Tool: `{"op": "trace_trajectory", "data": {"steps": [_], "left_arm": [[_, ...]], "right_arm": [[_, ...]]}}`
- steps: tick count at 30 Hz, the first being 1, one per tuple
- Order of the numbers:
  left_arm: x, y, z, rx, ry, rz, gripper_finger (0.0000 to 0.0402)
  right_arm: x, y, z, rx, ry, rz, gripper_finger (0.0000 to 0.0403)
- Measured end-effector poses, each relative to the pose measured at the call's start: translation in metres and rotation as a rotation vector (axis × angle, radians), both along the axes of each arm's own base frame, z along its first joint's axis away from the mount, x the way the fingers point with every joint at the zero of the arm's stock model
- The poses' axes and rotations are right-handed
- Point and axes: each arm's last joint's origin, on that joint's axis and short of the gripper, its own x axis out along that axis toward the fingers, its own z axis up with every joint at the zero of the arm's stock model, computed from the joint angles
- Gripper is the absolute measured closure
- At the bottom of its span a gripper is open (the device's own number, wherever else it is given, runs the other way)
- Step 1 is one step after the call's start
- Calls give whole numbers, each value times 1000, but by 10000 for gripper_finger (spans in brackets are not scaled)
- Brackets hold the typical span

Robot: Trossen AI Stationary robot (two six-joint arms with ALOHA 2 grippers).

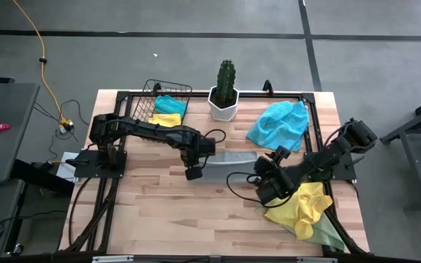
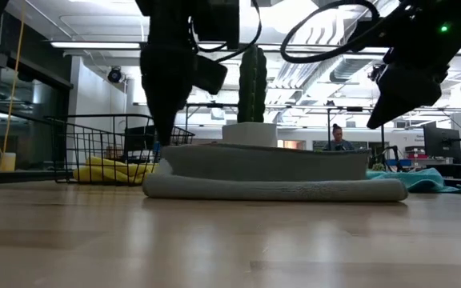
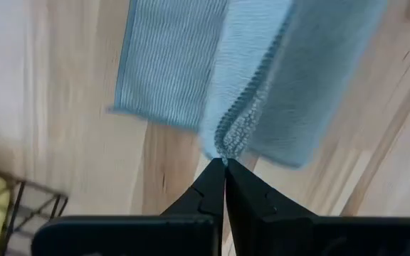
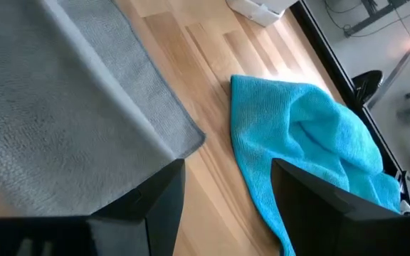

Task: Fold microfiber towels
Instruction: Fold the gray microfiber towel on the table

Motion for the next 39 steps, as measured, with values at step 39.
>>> {"op": "trace_trajectory", "data": {"steps": [39], "left_arm": [[5,25,10,79,-136,-22,401]], "right_arm": [[30,-88,-66,178,173,384,203]]}}
